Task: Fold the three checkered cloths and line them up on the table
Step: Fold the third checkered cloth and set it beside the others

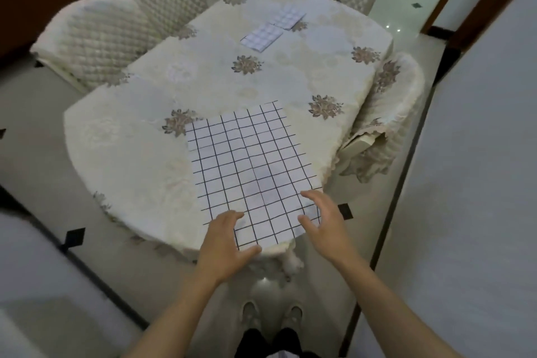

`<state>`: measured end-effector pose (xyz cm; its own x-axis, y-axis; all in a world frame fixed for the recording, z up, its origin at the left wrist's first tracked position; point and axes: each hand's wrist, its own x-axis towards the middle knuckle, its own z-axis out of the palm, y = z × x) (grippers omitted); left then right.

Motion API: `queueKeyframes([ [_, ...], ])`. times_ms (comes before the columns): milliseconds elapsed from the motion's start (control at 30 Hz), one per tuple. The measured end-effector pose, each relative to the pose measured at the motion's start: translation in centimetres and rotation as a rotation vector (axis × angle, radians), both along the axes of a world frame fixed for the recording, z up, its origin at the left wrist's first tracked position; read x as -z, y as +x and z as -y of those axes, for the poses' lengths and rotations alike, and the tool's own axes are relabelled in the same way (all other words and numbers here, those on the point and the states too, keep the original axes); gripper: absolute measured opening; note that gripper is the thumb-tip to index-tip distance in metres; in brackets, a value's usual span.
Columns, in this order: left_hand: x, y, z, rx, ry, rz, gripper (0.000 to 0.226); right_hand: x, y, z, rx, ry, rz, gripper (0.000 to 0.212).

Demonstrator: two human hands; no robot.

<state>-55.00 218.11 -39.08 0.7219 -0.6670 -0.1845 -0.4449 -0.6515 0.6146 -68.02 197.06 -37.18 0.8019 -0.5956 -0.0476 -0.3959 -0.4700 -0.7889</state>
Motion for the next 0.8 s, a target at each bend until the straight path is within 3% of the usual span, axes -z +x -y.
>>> queueKeyframes([
  [133,1.6,-0.6,-0.9,0.066,0.149,0.145,0.087,2.0,0.5,-0.9,-0.156,-0.094,-0.191,0.051],
  [333,3.0,-0.8,-2.4,0.123,0.201,0.295,0.071,3.7,1.6,-2.4,-0.294,-0.208,-0.372,0.059],
  [467,4.0,-1.6,-2.8,0.192,0.275,0.370,0.061,5.5,1.1,-3.7,-0.393,-0.403,-0.529,0.063],
  [800,5.6,-0.8,-3.3,0.190,0.302,0.425,0.035,6.1,0.9,-4.8,-0.331,-0.444,-0.510,0.057],
])
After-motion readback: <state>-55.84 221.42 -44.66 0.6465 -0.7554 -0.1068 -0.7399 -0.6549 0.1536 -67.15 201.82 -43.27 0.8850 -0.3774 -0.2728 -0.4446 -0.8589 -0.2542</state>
